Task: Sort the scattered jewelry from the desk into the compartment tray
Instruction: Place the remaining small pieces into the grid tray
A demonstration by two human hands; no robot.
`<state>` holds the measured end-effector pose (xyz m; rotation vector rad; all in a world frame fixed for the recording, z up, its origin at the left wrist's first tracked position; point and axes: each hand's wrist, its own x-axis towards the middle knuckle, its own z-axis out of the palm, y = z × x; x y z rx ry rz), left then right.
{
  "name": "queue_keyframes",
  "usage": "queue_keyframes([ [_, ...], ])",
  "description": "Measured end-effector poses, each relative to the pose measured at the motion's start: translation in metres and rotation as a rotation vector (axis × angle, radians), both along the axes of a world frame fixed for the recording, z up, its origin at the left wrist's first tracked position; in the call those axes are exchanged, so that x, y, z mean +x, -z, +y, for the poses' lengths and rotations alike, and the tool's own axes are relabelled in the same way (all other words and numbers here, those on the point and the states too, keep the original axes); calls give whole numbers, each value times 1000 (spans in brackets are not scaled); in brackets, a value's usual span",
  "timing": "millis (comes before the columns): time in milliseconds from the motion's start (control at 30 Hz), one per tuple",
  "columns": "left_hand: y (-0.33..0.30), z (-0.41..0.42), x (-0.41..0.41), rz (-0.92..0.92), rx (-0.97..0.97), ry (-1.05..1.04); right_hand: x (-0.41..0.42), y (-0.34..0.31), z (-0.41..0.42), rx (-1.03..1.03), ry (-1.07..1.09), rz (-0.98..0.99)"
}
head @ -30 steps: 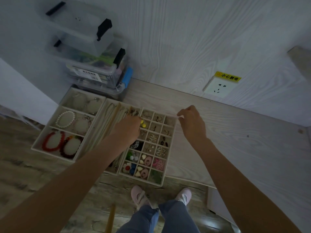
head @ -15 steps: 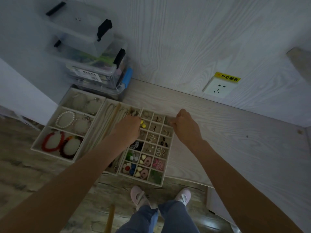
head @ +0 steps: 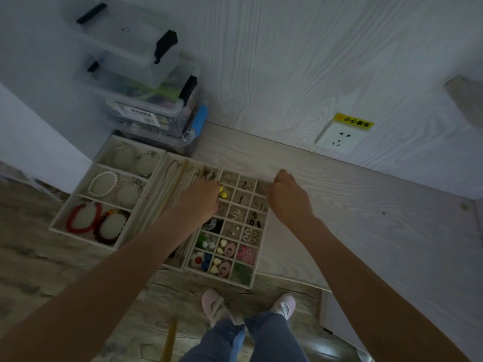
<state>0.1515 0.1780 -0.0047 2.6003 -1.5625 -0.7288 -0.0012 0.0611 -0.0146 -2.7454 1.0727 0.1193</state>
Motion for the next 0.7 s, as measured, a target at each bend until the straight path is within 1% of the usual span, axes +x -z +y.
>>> queue_keyframes([
  [100, 1, -1, 1, -3, 17, 9, 0, 2, 0, 21, -18, 7],
  [167, 1, -1, 0, 8, 13, 4, -1, 2, 0, 45, 10, 0],
  [233, 0, -1, -3, 25, -12, -4, -3, 3, -2, 60, 32, 6],
  [333, -2, 0, -11, 42, -56, -3, -10, 3, -6, 59, 3, 71],
  [367, -3, -2, -14, 40, -71, -1, -13, 2, -7, 87, 3, 67],
  [500, -9, -13, -26, -9, -163, 14, -27, -8, -14, 285, 115, -85],
  [600, -20, -35, -45, -17, -186, 79, -54, -14, -26, 321, 185, -146],
  [700, -29, -66, -73, -30, -154, 143, -92, -17, -44, 303, 241, -163],
])
